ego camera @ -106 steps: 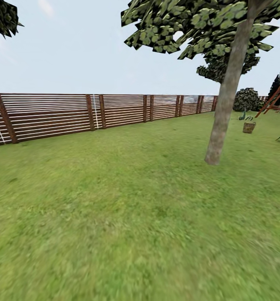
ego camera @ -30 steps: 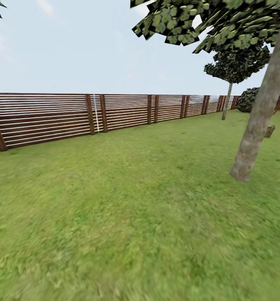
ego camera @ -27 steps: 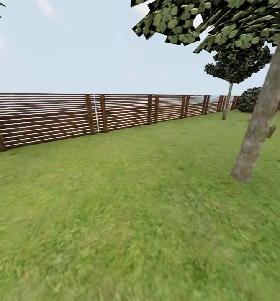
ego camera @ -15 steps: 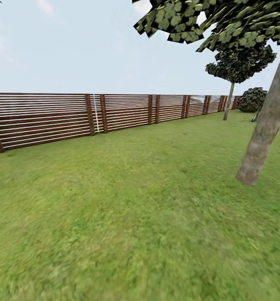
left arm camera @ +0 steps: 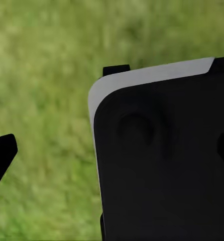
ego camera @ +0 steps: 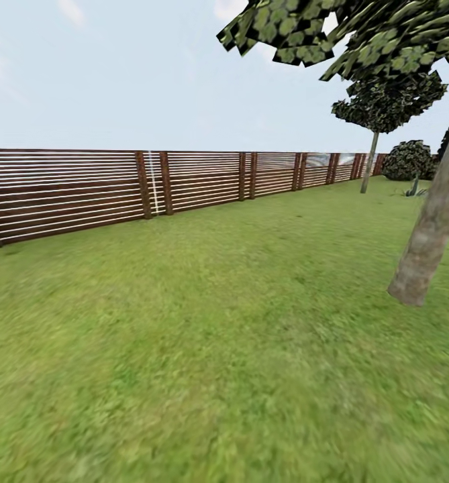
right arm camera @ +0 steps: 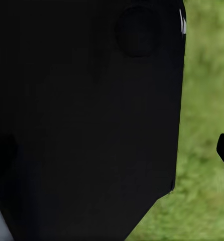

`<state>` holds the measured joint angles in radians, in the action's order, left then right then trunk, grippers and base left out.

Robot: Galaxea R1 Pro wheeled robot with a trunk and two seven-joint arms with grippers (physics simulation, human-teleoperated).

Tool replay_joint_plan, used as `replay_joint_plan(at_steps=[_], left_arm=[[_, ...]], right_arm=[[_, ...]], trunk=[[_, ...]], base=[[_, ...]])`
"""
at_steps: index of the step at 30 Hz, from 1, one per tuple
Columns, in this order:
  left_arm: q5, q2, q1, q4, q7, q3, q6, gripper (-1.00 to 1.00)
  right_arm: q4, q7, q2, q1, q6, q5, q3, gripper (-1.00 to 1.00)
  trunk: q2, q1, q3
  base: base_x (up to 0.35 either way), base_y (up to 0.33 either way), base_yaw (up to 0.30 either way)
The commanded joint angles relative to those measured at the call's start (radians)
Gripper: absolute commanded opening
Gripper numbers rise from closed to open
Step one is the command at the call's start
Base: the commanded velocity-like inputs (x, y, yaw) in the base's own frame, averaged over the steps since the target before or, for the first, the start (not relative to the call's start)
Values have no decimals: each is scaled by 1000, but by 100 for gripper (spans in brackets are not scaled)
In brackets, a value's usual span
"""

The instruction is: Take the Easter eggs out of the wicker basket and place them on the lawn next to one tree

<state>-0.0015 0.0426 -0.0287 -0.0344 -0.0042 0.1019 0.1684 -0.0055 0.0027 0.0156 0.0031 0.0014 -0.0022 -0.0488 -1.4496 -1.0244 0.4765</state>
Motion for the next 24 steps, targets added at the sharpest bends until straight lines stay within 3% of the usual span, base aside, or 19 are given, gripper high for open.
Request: replay_joint_plan(at_steps=[1,10,24], left_arm=[[0,0,0,1,0,7,3,100],[0,1,0,1,0,8,6,100],[0,0,0,1,0,9,14,100]], right_arm=[[-1,0,0,0,0,0,-5,100],[-2,0,4,0,0,0,-4,100],[-2,0,3,0,0,1,-3,100]], trunk=[[0,-1,1],[0,-1,5],[0,-1,6]], base=[[326,95,-54],[326,95,-140],[326,95,-20]])
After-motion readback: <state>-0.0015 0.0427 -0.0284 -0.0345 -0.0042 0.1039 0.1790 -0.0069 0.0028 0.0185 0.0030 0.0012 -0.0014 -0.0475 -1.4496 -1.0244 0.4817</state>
